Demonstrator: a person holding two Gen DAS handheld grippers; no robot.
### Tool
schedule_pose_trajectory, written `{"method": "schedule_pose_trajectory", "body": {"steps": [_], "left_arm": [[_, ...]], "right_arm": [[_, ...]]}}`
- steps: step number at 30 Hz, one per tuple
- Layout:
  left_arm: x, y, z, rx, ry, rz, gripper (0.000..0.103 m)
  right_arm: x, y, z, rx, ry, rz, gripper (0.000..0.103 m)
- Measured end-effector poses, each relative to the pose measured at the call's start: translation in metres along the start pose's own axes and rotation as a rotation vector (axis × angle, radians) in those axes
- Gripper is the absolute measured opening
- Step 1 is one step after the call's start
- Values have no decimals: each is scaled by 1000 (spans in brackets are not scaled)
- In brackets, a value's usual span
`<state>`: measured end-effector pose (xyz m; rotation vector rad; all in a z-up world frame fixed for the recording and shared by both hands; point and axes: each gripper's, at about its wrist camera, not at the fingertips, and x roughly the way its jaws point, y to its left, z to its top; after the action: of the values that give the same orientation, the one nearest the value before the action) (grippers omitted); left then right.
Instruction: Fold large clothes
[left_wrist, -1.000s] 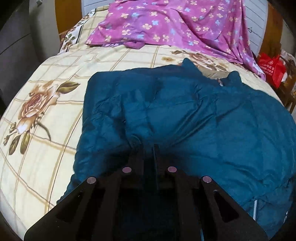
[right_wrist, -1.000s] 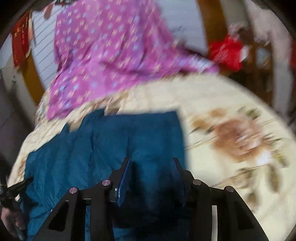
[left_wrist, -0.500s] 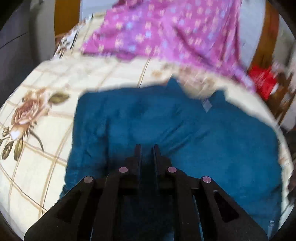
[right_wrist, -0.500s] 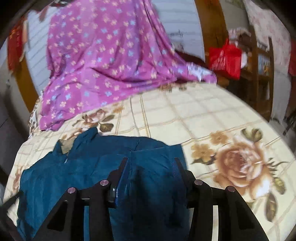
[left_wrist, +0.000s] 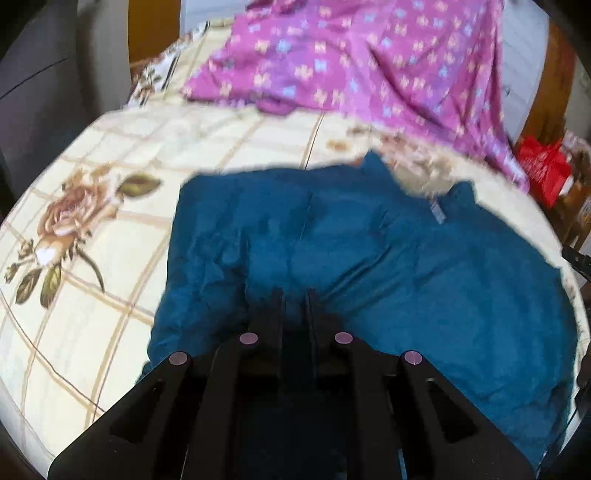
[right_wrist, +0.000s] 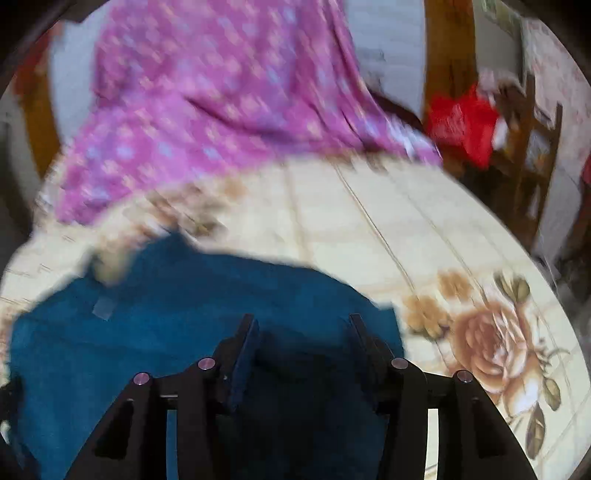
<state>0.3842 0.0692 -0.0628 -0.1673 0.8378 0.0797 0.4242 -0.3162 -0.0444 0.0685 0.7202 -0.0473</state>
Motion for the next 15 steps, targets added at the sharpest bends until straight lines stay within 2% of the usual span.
{"method": "schedule_pose_trajectory", "body": {"steps": [2, 4, 5, 7, 8, 10, 12, 14, 15], "left_arm": [[-1, -5, -1, 18, 1, -22, 9], [11, -7, -5, 34, 47, -7, 9], [21, -5, -9, 32, 84, 4, 10], [25, -3, -11, 43, 93, 1, 10], [24, -2, -10, 41, 96, 5, 10], [24, 1, -8, 25, 115, -1, 10], [24, 1, -8, 23, 127, 2, 10], [16, 2, -5, 5, 113, 22, 10], [9, 0, -3, 5, 85, 26, 10]], "right_arm": [[-12, 32, 2, 17, -9, 123, 48], [-8, 69, -4, -9, 17, 234, 48], [-2, 84, -9, -27, 37, 257, 48], [29, 113, -29, -95, 133, 228, 51], [39, 121, -40, -119, 143, 196, 51], [42, 122, -47, -112, 111, 198, 52], [42, 118, -45, -100, 135, 217, 51], [33, 115, -39, -101, 144, 229, 51], [22, 111, -37, -102, 122, 222, 51]]}}
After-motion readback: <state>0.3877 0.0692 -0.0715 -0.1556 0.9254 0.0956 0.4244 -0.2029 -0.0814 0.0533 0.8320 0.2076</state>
